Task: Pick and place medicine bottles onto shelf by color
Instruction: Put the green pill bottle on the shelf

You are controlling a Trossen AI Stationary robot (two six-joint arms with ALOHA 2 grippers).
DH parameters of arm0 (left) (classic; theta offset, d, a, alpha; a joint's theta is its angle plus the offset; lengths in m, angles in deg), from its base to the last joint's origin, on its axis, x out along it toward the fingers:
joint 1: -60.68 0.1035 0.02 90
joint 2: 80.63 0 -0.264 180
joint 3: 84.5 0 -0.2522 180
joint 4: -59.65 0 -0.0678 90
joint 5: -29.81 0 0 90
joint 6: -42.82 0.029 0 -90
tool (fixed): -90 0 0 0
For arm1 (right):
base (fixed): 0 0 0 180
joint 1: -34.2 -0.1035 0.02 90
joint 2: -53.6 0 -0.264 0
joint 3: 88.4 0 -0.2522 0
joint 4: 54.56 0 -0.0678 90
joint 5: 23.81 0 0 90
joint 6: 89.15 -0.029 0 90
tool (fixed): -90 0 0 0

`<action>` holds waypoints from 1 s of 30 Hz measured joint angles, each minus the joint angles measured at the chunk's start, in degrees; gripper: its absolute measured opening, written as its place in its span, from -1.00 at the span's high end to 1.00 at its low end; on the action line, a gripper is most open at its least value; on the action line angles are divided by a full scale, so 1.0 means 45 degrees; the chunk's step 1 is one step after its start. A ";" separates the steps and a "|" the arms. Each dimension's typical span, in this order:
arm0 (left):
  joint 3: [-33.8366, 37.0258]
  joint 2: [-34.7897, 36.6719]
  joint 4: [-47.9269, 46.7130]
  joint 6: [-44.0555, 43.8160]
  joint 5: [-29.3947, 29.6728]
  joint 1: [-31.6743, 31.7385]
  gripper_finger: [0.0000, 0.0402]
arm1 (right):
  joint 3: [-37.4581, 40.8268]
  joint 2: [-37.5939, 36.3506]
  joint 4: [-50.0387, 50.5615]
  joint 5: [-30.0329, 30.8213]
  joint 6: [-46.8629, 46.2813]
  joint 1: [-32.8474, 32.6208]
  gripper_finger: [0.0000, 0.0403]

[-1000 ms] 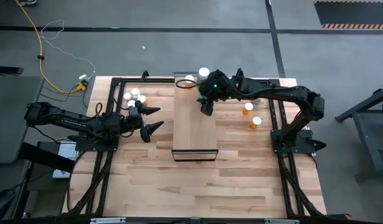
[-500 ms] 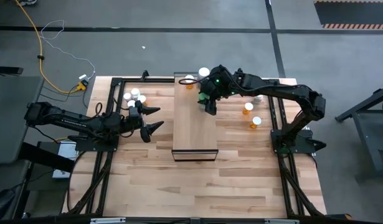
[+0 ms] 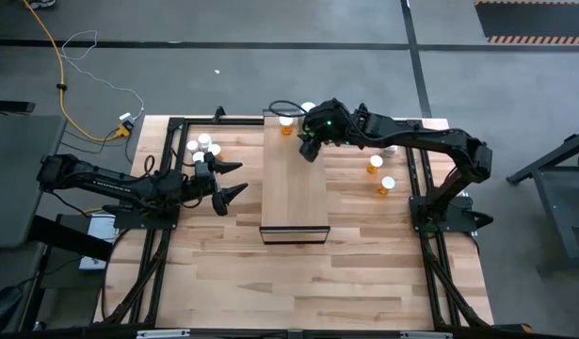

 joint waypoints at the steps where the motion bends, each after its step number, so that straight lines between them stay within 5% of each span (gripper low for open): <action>1: 0.0000 0.0000 0.0000 -0.0002 0.0000 0.0001 -0.65 | 0.0018 0.0000 0.0065 0.0009 -0.0009 -0.0009 0.07; 10: 0.0000 0.0000 0.0000 0.0000 -0.0005 -0.0001 -0.65 | 0.0018 0.0126 0.0334 0.1038 -0.0774 -0.0173 0.07; 30: 0.0000 0.0000 0.0000 -0.0199 -0.0051 0.0002 -0.65 | 0.0022 0.0126 0.0241 0.0984 -0.1242 -0.0071 -0.05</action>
